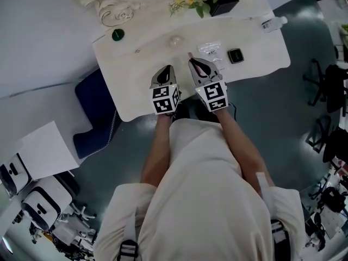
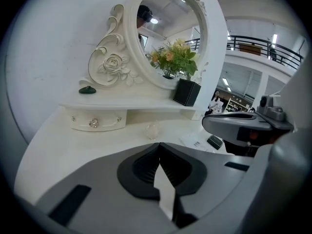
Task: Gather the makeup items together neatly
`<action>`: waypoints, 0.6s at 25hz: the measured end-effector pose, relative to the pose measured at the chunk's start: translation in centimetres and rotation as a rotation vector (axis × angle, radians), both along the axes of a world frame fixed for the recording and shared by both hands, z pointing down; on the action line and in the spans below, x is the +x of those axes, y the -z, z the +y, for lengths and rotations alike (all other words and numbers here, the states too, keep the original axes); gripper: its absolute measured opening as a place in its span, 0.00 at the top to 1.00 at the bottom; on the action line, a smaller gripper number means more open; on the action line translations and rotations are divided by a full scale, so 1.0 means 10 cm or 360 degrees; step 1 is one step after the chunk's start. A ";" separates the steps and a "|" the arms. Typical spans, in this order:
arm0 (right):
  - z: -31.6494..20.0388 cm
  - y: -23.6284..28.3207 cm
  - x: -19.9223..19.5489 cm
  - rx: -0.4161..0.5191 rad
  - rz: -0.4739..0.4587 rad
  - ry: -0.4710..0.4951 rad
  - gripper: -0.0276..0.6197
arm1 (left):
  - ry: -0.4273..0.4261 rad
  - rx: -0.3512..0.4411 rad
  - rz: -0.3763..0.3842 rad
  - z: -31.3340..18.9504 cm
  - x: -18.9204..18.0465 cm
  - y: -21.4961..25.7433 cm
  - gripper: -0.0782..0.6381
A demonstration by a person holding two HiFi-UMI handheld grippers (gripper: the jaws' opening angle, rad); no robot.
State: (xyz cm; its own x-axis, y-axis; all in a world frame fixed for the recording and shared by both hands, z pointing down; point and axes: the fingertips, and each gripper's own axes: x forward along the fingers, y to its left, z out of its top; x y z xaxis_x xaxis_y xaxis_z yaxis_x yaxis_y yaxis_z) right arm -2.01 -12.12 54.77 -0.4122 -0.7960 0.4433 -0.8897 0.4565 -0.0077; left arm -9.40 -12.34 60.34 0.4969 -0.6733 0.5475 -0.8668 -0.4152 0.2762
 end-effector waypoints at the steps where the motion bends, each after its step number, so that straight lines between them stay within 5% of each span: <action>1: 0.00 0.00 0.00 -0.0005 -0.0004 -0.0003 0.89 | -0.0006 0.0003 -0.0001 -0.03 0.01 0.00 0.87; 15: -0.01 -0.10 0.16 -0.0061 0.0020 -0.0034 0.89 | -0.0135 0.0103 -0.0077 -0.57 0.00 -0.02 0.87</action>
